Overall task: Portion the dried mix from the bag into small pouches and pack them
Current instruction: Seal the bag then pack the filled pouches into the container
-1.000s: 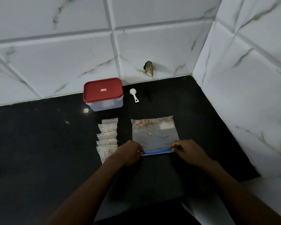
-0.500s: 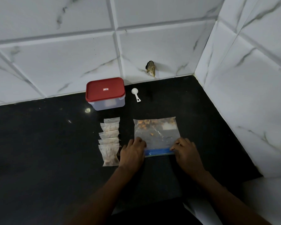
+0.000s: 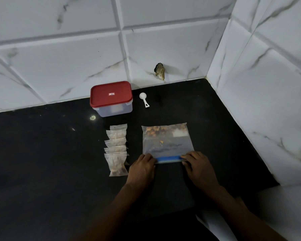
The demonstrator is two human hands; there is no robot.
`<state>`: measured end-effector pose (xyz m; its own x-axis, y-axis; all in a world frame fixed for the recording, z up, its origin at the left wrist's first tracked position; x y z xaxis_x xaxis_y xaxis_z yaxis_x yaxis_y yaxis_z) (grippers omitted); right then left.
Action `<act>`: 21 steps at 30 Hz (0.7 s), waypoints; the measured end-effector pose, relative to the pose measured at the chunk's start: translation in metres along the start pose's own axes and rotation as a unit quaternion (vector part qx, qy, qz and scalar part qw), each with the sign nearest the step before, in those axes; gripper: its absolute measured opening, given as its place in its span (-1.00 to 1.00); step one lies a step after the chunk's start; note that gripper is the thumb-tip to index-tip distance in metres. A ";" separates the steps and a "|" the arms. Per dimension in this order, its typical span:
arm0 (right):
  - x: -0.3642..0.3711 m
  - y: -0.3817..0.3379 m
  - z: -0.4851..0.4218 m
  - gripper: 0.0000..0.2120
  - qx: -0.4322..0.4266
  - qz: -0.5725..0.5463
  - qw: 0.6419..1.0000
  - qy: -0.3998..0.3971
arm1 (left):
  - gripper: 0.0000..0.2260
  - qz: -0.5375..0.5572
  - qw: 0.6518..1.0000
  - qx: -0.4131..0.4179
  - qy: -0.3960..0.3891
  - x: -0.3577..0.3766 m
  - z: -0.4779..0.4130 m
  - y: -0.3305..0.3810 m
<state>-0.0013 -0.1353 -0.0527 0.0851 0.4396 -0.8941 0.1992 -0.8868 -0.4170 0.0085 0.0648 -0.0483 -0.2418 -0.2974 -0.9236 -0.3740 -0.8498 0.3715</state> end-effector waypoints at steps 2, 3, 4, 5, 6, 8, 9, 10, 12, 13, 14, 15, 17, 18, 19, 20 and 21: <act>0.000 -0.002 -0.007 -0.82 -0.016 0.005 1.000 -0.023 | -0.71 -0.008 1.000 -0.007 0.007 -0.003 -0.004 -0.002; -0.001 -0.002 -0.010 -0.82 -0.019 0.008 0.999 -0.037 | -0.72 -0.014 1.000 -0.010 0.010 -0.004 -0.007 -0.002; -0.001 -0.001 -0.013 -0.82 -0.019 0.013 0.999 -0.047 | -0.72 -0.022 1.000 -0.013 0.011 -0.005 -0.010 -0.003; -0.002 0.000 -0.017 -0.81 -0.019 0.020 0.998 -0.052 | -0.73 -0.033 0.999 -0.016 0.010 -0.007 -0.013 -0.003; -0.003 0.000 -0.022 -0.81 -0.017 0.030 0.998 -0.058 | -0.73 -0.042 0.999 -0.018 0.007 -0.007 -0.017 -0.004; -0.003 0.001 -0.032 -0.84 -0.009 0.040 0.997 -0.068 | -0.72 -0.044 0.999 -0.024 -0.005 -0.008 -0.025 -0.005; -0.004 0.002 -0.037 -0.85 -0.002 0.035 0.997 -0.073 | -0.72 -0.034 0.999 -0.030 -0.013 -0.009 -0.029 -0.007; -0.004 0.003 -0.042 -0.87 0.003 0.029 0.996 -0.079 | -0.71 -0.023 0.999 -0.037 -0.018 -0.009 -0.033 -0.009; -0.003 0.003 -0.049 -0.89 0.010 0.029 0.995 -0.090 | -0.71 -0.015 0.999 -0.042 -0.017 -0.013 -0.038 -0.010; -0.004 0.003 -0.051 -0.89 0.016 0.040 0.995 -0.087 | -0.69 -0.019 0.999 -0.041 -0.015 -0.014 -0.041 -0.010; -0.006 0.003 -0.052 -0.88 0.025 0.055 0.995 -0.078 | -0.67 -0.037 0.999 -0.035 -0.011 -0.014 -0.042 -0.009; -0.009 0.002 -0.053 -0.88 0.031 0.070 0.995 -0.062 | -0.65 -0.065 0.998 -0.026 -0.004 -0.015 -0.044 -0.008; -0.011 -0.004 -0.055 -0.87 0.022 0.080 0.996 -0.036 | -0.64 -0.098 0.995 -0.005 0.007 -0.014 -0.044 -0.003; -0.009 -0.006 -0.055 -0.87 0.013 0.073 0.997 -0.036 | -0.64 -0.095 0.995 0.004 0.003 -0.012 -0.044 -0.001; -0.004 -0.007 -0.054 -0.87 0.005 0.062 0.997 -0.043 | -0.64 -0.085 0.996 0.011 -0.003 -0.009 -0.044 0.001; 0.000 -0.008 -0.052 -0.85 -0.002 0.051 0.997 -0.050 | -0.65 -0.077 0.997 0.014 -0.007 -0.007 -0.044 0.001; 0.003 -0.008 -0.049 -0.81 -0.011 0.039 0.998 -0.053 | -0.67 -0.071 0.997 0.015 -0.005 -0.007 -0.043 0.000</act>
<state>0.0455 -0.1194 -0.0440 -0.0033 0.3508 -0.9364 0.2172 -0.9138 -0.3431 0.0486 0.0481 -0.0462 -0.1942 -0.1702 -0.9661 -0.4314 -0.8697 0.2399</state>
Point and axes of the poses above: each hand's wrist, its own z-axis away from the middle knuckle, its own x-axis out of the palm, y = z × x, the point moved 10 cm from there along -z, towards the middle knuckle
